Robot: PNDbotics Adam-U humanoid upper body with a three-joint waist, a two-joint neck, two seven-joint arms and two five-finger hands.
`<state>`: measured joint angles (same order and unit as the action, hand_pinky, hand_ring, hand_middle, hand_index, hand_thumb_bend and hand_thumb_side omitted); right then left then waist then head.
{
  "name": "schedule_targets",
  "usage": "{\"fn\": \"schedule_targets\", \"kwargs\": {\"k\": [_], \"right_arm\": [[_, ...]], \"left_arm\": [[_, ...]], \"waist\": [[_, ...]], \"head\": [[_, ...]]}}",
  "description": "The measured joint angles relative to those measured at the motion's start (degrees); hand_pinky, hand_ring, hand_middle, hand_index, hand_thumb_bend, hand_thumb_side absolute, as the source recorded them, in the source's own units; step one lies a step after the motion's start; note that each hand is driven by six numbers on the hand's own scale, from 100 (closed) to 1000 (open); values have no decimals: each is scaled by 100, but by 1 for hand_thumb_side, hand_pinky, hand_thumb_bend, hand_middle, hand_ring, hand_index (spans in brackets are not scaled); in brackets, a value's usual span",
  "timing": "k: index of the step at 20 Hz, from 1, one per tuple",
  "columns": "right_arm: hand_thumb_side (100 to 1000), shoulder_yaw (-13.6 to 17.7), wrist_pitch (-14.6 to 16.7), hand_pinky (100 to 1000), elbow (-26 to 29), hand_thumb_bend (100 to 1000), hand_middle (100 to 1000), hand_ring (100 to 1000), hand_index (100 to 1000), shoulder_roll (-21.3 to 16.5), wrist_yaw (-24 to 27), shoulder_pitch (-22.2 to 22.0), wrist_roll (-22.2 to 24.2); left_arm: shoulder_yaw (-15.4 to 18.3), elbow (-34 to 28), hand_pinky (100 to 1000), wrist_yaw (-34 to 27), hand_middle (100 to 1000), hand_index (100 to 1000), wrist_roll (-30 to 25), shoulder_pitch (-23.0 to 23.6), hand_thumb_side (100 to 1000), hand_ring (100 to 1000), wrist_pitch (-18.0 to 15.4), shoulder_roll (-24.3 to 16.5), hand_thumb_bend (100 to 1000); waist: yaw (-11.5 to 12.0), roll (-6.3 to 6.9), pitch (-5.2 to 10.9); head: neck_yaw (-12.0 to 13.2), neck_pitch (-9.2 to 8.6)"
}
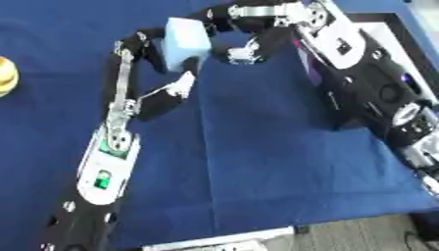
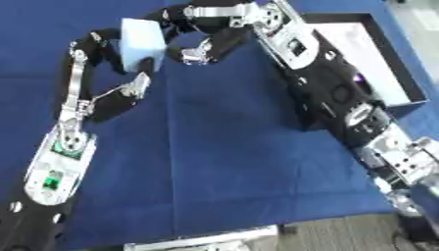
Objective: Pick up the objects with one hand, pass them to the other hand, and then place them into the box on the other side of the table.
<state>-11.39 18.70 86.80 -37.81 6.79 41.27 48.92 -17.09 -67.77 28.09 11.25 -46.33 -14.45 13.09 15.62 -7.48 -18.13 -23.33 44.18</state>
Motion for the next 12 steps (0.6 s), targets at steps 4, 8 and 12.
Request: {"fn": "schedule_targets", "kwargs": {"k": [4,8,12], "right_arm": [[530,-36,-5,917,3,100,1000,1000,1000,-24,0,-2,5],[512,-86,-39,922,133,100,1000,1000,1000,-22,50,-2,40],[565,-117,-66,923,201,100,1000,1000,1000,-22,56,-2,67]], "left_arm": [[0,0,608,92,267,468,45,0,192,348,-11,-3,133],[0,48,608,225,266,468,100,1,189,346,6,-23,136],[0,69,607,277,266,468,146,4,182,346,4,-24,141]], "waist": [[-2,0,0],[-8,0,0],[-8,0,0]], "head": [[-1,0],[-4,0],[-6,0]]}}
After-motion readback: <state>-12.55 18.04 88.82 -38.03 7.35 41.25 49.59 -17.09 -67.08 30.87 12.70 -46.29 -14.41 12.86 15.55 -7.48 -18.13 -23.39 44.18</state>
